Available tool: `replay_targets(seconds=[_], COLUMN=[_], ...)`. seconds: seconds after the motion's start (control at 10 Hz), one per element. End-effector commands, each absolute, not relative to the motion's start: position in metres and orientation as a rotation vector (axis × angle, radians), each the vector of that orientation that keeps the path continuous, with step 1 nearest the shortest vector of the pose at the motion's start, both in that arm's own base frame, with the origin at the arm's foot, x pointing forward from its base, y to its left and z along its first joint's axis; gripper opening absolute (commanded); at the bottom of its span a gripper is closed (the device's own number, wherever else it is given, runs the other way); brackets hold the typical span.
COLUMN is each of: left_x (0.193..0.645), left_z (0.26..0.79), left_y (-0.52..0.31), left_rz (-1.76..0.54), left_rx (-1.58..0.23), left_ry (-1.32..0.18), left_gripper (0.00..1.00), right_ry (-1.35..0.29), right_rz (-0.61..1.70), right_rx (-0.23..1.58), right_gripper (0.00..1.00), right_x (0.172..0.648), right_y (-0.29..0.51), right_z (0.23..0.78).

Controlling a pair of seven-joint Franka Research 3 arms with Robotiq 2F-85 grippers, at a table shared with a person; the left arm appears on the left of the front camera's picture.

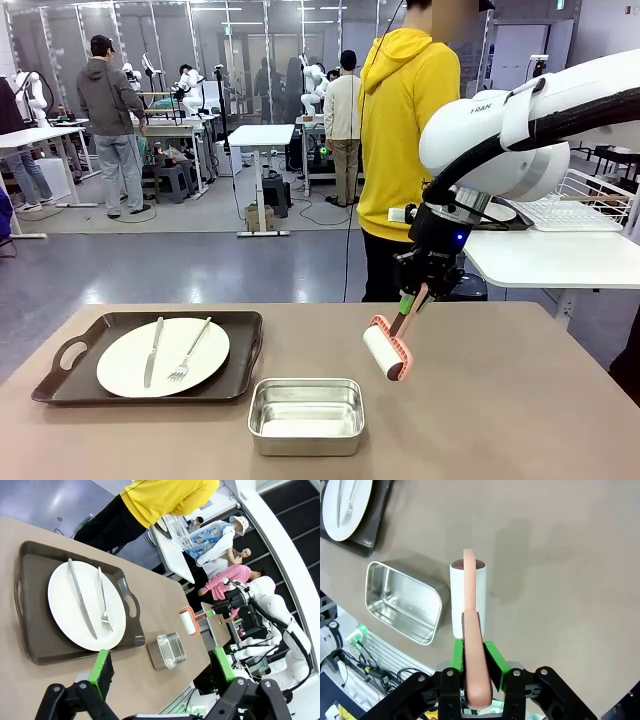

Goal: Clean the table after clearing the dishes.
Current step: When the left (or right) Handle tray is removed, use the left hand (or right hand) to clean the left (or right) side of the table with the Lint Roller.

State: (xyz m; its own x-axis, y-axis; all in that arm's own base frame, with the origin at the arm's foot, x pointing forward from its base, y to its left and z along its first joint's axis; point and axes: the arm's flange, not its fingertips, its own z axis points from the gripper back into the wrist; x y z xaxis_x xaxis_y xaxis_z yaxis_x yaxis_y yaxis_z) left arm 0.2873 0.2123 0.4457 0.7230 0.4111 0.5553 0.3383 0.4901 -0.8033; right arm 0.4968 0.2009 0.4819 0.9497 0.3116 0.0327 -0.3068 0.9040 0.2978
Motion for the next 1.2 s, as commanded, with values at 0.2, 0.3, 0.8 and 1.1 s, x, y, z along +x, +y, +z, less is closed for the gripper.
replay_targets(seconds=[0.2,0.3,0.8,1.1], left_x=[0.288,0.288,0.288,0.288], left_z=[0.448,0.448,0.448,0.448], left_y=[0.216,0.216,0.216,0.216], left_rz=[0.039,0.039,0.039,0.039], left_rx=[-1.104,-1.104,-1.104,-1.104], left_ry=[-0.818,-0.818,-0.818,-0.818], left_gripper=[1.0,1.0,1.0,1.0], right_ry=[-0.011,-0.023,-0.004,0.036], right_rz=[0.262,0.222,0.1,0.02], right_rx=[0.351,0.348,0.469,0.484], right_gripper=[0.23,0.23,0.23,0.23], right_x=[0.504,0.506,0.523,0.535], right_y=[0.188,0.173,0.163,0.145], right_z=[0.476,0.467,0.419,0.387])
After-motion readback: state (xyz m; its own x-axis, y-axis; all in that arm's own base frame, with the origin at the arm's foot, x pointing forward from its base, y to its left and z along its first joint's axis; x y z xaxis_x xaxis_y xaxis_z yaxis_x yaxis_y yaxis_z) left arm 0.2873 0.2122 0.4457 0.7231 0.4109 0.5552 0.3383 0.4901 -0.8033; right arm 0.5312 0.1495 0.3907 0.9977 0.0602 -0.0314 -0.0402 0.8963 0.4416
